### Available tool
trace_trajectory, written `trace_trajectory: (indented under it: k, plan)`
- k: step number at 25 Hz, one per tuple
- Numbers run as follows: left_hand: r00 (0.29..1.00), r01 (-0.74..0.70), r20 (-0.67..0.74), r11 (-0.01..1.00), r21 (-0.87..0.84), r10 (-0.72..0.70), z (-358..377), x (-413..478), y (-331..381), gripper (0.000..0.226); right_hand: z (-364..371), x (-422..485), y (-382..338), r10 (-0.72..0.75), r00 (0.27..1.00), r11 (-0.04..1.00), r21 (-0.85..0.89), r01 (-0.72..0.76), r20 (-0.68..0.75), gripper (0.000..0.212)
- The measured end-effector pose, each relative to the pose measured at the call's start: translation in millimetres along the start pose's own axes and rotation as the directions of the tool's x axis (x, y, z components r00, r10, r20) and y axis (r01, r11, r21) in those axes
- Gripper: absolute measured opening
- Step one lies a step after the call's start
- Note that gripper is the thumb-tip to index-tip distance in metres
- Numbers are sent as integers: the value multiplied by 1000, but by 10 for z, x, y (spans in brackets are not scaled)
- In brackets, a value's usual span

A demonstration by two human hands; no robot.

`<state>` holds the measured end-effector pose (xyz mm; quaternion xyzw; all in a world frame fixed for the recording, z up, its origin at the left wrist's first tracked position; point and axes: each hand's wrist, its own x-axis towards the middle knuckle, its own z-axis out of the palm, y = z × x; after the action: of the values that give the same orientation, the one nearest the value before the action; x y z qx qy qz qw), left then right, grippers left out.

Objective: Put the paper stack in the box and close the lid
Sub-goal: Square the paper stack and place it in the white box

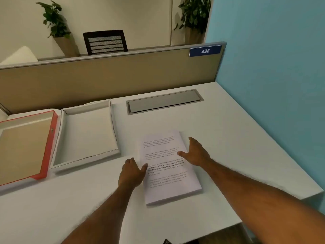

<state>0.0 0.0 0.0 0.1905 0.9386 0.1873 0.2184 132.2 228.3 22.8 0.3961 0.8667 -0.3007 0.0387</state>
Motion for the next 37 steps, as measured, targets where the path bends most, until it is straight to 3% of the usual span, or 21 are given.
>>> trace_trajectory:
  k: [4, 9, 13, 17, 21, 23, 26, 29, 34, 37]
  plan:
    - [1000, 27, 17, 997, -72, -25, 19, 142, 116, 65, 79, 76, -28, 141, 988, 983, 105, -147, 67, 92]
    - [996, 51, 76, 990, -131, -42, 90, 251, 163, 55, 240, 69, -64, 151, 988, 980, 127, -152, 21, 77]
    - [992, 92, 106, 982, -165, -75, 114, 338, 141, 54, 291, 117, -134, 240, 971, 956, 174, -238, 9, 75]
    - [985, 125, 136, 979, -161, -104, 105, 408, 132, 57, 252, 254, -64, 361, 924, 835, 398, -381, 126, 61]
    - [985, 135, 136, 970, -200, -109, 107, 418, 126, 57, 207, 385, -60, 361, 907, 732, 536, -420, 217, 62]
    - [984, 140, 139, 965, -220, -111, 114, 417, 127, 56, 216, 412, -87, 370, 897, 720, 535, -442, 242, 69]
    - [984, 150, 135, 958, -244, -120, 114, 406, 122, 56, 299, 361, -141, 430, 886, 819, 338, -464, 174, 86]
    - [985, 143, 132, 957, -254, -113, 117, 414, 110, 56, 393, 318, -170, 405, 914, 852, 350, -390, 33, 77]
    - [985, 143, 136, 951, -275, -109, 122, 419, 97, 56, 353, 347, -66, 372, 922, 659, 670, -343, 107, 42]
    - [984, 158, 133, 934, -321, -121, 132, 416, 91, 55, 317, 333, 27, 357, 914, 524, 768, -367, 192, 35]
